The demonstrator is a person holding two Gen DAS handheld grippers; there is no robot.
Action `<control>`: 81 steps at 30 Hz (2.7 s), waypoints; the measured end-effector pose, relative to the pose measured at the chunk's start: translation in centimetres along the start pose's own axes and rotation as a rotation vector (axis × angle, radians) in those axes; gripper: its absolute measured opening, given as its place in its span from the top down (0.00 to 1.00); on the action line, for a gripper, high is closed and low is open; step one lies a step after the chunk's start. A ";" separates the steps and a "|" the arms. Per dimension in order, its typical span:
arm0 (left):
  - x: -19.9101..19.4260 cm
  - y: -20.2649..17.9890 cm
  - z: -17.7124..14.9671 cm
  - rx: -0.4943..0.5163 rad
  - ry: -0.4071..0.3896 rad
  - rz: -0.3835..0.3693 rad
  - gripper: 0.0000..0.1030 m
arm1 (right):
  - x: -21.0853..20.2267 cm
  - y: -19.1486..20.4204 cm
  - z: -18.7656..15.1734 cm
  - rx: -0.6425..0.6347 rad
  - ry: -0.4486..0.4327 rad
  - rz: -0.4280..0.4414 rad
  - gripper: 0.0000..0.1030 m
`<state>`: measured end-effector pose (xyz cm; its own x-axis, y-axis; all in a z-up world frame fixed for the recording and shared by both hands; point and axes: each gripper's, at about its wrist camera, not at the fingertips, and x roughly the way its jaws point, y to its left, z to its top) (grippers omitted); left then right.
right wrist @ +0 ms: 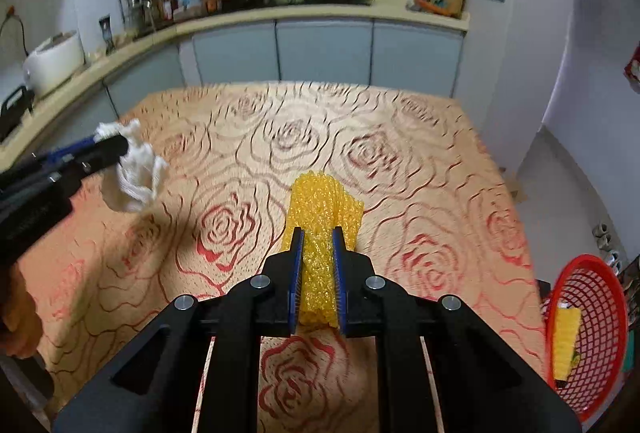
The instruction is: Collect trash
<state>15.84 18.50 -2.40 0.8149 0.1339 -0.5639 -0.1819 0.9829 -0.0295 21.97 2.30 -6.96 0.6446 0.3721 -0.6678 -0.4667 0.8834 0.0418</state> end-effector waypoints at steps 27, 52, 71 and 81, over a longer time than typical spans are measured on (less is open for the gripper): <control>1.4 -30.2 -1.2 0.364 0.088 -0.593 0.80 | -13.8 -24.5 -8.7 0.375 -0.082 -0.396 0.86; 2.8 -31.0 -0.8 0.358 0.117 -0.651 0.31 | -11.6 -26.0 -11.7 0.501 -0.026 -0.267 0.40; -9.2 -20.5 -2.4 0.228 -0.086 -0.305 0.09 | -20.8 -15.1 -11.0 0.400 -0.175 -0.344 0.06; -11.2 -18.6 -5.1 0.205 -0.074 -0.257 0.09 | -21.9 -12.3 -12.7 0.372 -0.157 -0.338 0.06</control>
<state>7.35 -1.96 0.28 0.8587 -0.1204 -0.4981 0.1431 0.9897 0.0075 5.92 -20.31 -2.28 0.8184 0.0618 -0.5713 0.0114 0.9923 0.1236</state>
